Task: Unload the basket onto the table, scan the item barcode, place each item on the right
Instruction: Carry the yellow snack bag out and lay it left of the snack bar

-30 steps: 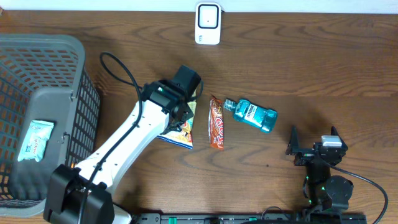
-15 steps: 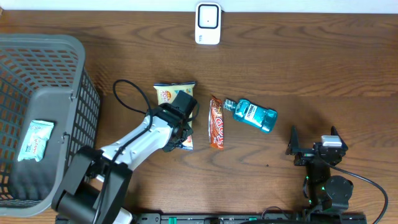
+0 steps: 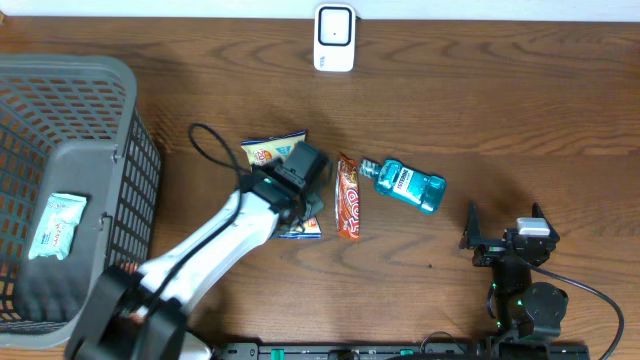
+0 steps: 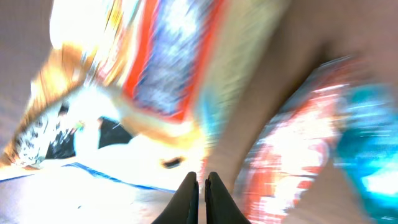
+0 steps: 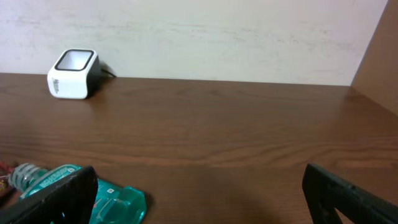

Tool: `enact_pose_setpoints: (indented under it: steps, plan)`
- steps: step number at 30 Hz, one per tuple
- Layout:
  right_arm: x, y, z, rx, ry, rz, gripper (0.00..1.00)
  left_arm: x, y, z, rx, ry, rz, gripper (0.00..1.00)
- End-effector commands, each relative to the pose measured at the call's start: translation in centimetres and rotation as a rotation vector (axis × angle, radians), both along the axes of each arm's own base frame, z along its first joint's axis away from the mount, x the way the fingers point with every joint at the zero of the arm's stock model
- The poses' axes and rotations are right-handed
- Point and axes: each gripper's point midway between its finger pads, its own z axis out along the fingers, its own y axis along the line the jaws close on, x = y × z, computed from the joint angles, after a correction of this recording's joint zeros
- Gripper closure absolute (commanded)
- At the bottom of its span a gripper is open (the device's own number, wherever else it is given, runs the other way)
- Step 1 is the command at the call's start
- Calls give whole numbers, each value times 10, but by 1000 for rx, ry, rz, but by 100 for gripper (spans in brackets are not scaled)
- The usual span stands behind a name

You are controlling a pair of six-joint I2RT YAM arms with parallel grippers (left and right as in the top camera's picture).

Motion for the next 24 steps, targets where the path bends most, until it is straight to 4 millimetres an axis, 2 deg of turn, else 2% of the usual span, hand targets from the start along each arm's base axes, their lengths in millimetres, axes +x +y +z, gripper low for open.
enact_pose_setpoints:
  steps: [1, 5, 10, 13, 15, 21, 23, 24]
  plan:
    - [0, -2, -1, -5, 4, -7, 1, 28, 15, 43, 59, -189, 41, 93]
    - [0, -2, -1, -5, 4, -7, 1, 39, 25, 45, 90, -226, 79, 92]
    - [0, -2, -1, -5, 4, -7, 1, 55, 36, 23, 113, -198, 124, 93]
    - [0, -2, -1, -5, 4, -7, 1, 73, 45, -1, 136, -184, 145, 93]
    - [0, -2, -1, -5, 4, -7, 1, 77, 53, -17, 154, -155, 164, 93]
    - [0, -2, -1, -5, 4, -7, 1, 65, 66, -77, 227, -2, 168, 93]
    - [0, -2, -1, -5, 4, -7, 1, 59, 65, -89, 250, 30, 152, 93]
    - [0, -2, -1, -5, 4, -7, 1, 60, 59, -89, 248, 23, 135, 93]
